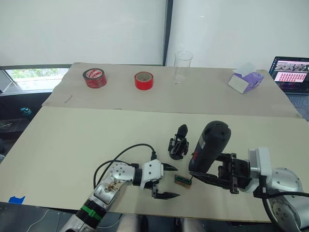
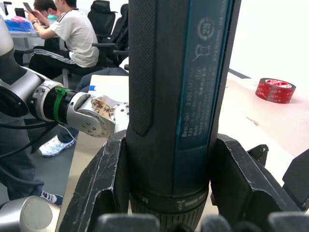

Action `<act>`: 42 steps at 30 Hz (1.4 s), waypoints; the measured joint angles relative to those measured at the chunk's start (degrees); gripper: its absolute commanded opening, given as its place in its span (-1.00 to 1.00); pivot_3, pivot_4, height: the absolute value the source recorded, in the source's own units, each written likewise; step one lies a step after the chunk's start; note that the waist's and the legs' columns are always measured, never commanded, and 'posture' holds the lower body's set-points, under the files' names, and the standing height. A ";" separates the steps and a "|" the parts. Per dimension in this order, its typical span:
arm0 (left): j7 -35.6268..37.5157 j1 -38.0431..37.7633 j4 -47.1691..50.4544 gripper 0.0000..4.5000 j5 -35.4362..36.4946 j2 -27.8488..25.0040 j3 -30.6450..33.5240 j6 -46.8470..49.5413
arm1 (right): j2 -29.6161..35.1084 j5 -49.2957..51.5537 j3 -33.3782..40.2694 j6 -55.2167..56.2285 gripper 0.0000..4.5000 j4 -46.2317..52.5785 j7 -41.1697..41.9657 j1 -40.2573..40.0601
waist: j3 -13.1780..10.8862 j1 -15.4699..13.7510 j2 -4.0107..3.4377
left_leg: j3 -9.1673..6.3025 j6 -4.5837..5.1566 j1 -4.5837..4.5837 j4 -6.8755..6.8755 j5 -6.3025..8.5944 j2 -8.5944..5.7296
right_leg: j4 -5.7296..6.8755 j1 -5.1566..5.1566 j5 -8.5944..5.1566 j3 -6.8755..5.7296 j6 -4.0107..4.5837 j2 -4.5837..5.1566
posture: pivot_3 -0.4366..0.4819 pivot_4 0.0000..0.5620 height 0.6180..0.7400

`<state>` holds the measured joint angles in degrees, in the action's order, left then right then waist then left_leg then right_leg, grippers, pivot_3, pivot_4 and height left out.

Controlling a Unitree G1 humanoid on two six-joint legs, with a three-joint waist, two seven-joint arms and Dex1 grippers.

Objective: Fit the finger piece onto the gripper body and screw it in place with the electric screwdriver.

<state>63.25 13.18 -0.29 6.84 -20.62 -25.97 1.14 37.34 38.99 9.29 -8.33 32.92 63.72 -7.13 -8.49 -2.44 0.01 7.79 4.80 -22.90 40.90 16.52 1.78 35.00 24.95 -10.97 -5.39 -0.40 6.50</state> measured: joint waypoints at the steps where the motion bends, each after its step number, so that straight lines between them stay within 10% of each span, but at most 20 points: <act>1: 0.01 0.00 0.00 1.00 0.00 0.00 0.00 0.00 | 0.00 -0.02 0.00 0.00 -0.15 0.00 0.00 0.00 | 0.00 0.00 0.00 | 0.00 0.00 0.00 0.00 0.00 0.00 | 0.00 0.00 0.00 0.00 0.00 0.00 | -0.05 -0.47 1.00; 42: 0.01 0.01 -0.03 1.00 0.00 0.05 -0.03 -0.02 | 0.00 -2.37 -0.86 0.11 -0.15 -0.07 -0.14 0.34 | 0.00 -0.01 0.00 | 0.00 0.00 0.00 0.00 0.00 0.00 | 0.00 0.00 -0.07 0.00 0.08 0.01 | -0.05 -0.47 1.00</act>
<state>63.26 13.19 -0.32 6.84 -20.57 -26.00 1.11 37.34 36.62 8.43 -8.23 32.85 63.58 -6.79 -8.49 -2.45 0.01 7.80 4.80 -22.90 40.90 16.52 1.79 35.00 24.95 -11.04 -5.39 -0.32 6.51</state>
